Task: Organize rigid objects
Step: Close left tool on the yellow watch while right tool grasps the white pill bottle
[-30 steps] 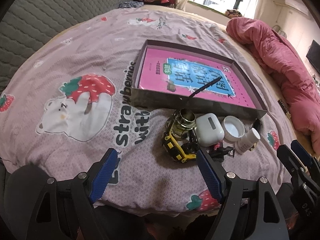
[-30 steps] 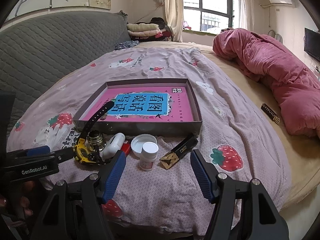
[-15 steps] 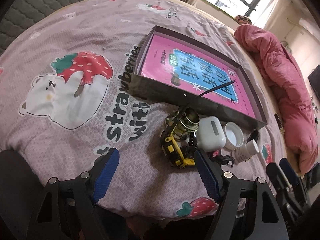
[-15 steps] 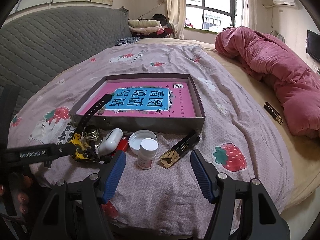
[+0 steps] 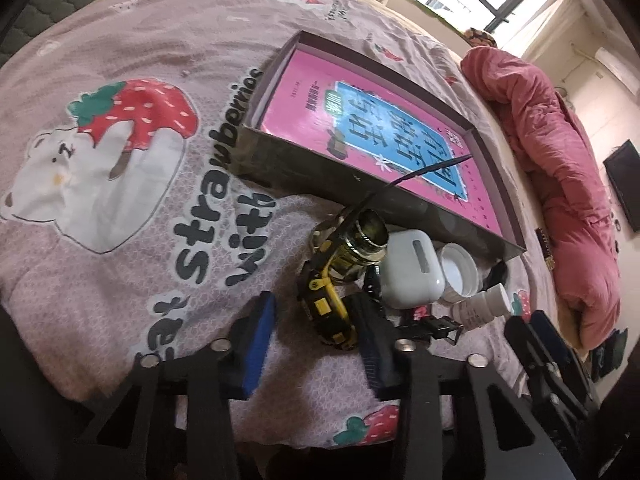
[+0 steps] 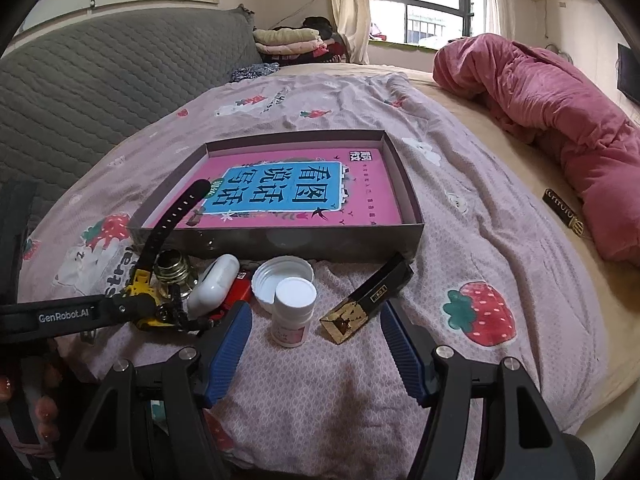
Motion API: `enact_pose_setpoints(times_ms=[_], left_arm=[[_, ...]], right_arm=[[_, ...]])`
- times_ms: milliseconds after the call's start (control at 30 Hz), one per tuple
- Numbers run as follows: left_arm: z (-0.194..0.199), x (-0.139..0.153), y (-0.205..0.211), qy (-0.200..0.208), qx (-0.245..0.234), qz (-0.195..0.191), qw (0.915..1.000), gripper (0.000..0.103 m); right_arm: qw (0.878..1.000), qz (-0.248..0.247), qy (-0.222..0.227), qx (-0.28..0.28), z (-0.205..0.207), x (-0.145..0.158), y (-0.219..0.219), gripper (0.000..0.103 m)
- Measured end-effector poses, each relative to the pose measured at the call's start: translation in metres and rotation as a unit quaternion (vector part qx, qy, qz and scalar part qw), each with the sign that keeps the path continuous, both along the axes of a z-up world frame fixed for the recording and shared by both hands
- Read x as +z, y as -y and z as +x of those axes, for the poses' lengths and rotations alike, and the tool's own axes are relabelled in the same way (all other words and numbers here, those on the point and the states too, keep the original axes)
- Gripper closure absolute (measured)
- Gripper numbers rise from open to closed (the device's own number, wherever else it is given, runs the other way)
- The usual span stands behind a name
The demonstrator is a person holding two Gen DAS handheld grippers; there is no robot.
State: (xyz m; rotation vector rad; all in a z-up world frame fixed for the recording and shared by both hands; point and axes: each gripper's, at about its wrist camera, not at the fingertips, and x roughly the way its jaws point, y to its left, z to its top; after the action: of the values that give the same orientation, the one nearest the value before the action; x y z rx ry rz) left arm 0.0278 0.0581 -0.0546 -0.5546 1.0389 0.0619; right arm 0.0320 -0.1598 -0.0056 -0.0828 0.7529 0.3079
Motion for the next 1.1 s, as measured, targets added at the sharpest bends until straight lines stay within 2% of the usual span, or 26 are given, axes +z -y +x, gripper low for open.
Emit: enact_pose_setpoints(times_ms=[233,400,633,833,1100], left_arm=[[0.005,-0.001,0.004,0.012,-0.011,-0.011,0.9998,0.075],[0.009,-0.002,0.003,0.017,-0.012,-0.011,0.9997,0.08],[0.011,-0.005,-0.005,0.019,-0.001,-0.016,0.9997,0.084],[0.012,-0.006,-0.007,0.022,-0.003,-0.015,0.9997,0.085],[0.009,-0.003,-0.009,0.027,-0.008,-0.012,0.9995,0.086]], right_arm=[[1.0,-0.003,-0.006,0.018,0.007,-0.01,-0.009,0.038],[1.0,0.003,-0.006,0.021,0.011,-0.012,-0.009,0.045],[0.999,0.0,-0.015,0.035,0.016,-0.016,-0.013,0.056],[0.999,-0.002,-0.012,0.044,0.017,-0.019,-0.015,0.073],[0.999,0.014,0.003,0.048,0.013,-0.012,-0.008,0.074]])
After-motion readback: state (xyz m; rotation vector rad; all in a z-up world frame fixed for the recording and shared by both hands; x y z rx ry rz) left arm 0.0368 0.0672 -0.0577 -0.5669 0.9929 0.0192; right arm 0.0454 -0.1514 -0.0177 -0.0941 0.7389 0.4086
